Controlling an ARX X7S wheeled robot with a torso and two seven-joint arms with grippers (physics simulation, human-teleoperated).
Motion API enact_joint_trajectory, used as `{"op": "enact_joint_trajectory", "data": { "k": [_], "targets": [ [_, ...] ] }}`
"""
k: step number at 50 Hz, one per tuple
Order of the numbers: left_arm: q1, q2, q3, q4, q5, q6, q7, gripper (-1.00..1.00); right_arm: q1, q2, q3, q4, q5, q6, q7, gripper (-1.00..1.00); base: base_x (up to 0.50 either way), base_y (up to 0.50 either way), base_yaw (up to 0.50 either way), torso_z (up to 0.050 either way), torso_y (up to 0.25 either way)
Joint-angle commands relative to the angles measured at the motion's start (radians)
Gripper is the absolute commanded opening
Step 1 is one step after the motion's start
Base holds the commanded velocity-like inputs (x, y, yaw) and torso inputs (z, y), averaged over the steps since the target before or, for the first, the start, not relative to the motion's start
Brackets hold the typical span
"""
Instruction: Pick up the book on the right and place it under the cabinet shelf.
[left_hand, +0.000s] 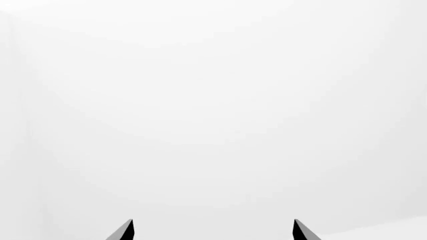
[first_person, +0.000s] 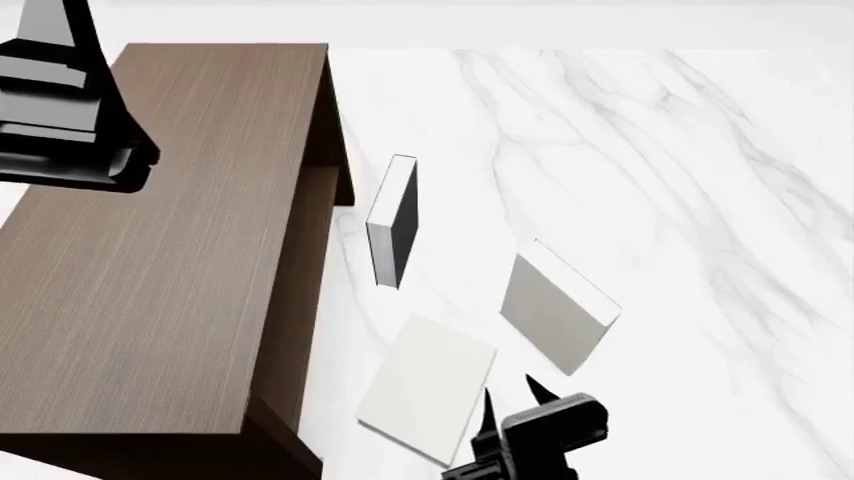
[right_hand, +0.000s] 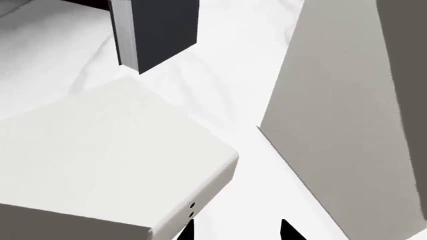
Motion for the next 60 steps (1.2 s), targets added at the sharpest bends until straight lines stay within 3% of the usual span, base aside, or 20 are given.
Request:
{"op": "enact_joint_trajectory", "data": {
  "k": [1, 60],
  "targets": [
    [0.009, -0.011, -0.007, 0.001, 0.003, 0.007, 0.006, 1.0, 0.023, -0.022, -0.044, 0.034, 0.02, 0.055, -0.016, 1.0, 0.0, 0.0, 0.0, 0.0, 0.0],
    [0.002, -0.072, -0.014, 0.01, -0.061, 0.047, -0.028, 1.0, 0.13, -0.113, -0.13, 0.117, 0.009, 0.118, 0.017, 1.0, 0.0, 0.0, 0.0, -0.002, -0.003]
  ]
}}
